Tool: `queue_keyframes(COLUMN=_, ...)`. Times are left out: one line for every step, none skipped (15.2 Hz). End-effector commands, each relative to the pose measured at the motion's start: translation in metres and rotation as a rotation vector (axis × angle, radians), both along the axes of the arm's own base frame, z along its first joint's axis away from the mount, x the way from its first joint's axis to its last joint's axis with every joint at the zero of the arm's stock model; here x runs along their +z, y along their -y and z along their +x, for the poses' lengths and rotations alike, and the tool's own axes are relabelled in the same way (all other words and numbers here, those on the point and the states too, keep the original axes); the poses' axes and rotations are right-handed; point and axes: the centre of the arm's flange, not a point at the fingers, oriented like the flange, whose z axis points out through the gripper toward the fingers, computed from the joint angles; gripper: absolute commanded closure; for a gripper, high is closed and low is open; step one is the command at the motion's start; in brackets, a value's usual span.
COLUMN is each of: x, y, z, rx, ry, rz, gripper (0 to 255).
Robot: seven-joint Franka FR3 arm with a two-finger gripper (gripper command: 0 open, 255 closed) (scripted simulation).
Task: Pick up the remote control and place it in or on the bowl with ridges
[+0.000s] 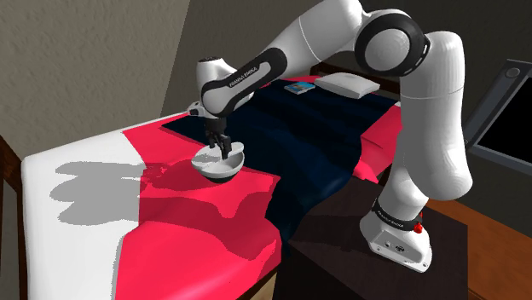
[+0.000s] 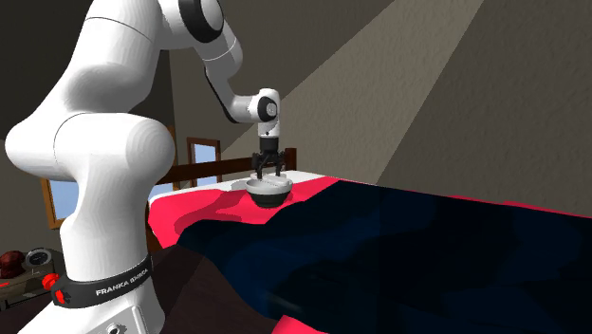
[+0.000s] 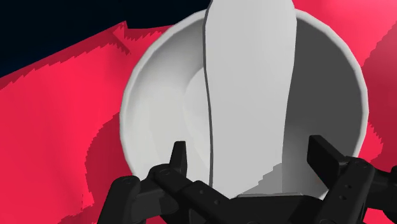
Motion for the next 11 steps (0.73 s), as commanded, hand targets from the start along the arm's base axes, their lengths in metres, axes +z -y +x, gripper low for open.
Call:
queue_keyframes(x=0.021, y=0.0, z=0.0, rx=0.0, ry=0.0, rz=0.0, gripper=0)
queue_keyframes(x=0.034, y=0.0, z=0.0, rx=0.0, ry=0.0, rz=0.0, gripper=0)
queue_keyframes(x=0.044, y=0.001, z=0.0, rx=0.0, ry=0.0, rz=0.0, gripper=0)
queue_keyframes(x=0.044, y=0.001, z=0.0, rx=0.0, ry=0.0, rz=0.0, gripper=0)
queue_keyframes(x=0.044, y=0.001, z=0.0, rx=0.0, ry=0.0, rz=0.0, gripper=0)
queue_keyframes(x=0.044, y=0.001, z=0.0, rx=0.0, ry=0.0, rz=0.0, gripper=0)
queue_keyframes(x=0.044, y=0.001, z=0.0, rx=0.0, ry=0.0, rz=0.0, gripper=0)
queue_keyframes(x=0.044, y=0.001, z=0.0, rx=0.0, ry=0.0, rz=0.0, gripper=0)
queue_keyframes(x=0.044, y=0.001, z=0.0, rx=0.0, ry=0.0, rz=0.0, gripper=0)
queue_keyframes(x=0.044, y=0.001, z=0.0, rx=0.0, ry=0.0, rz=0.0, gripper=0)
queue_keyframes(x=0.044, y=0.001, z=0.0, rx=0.0, ry=0.0, rz=0.0, gripper=0)
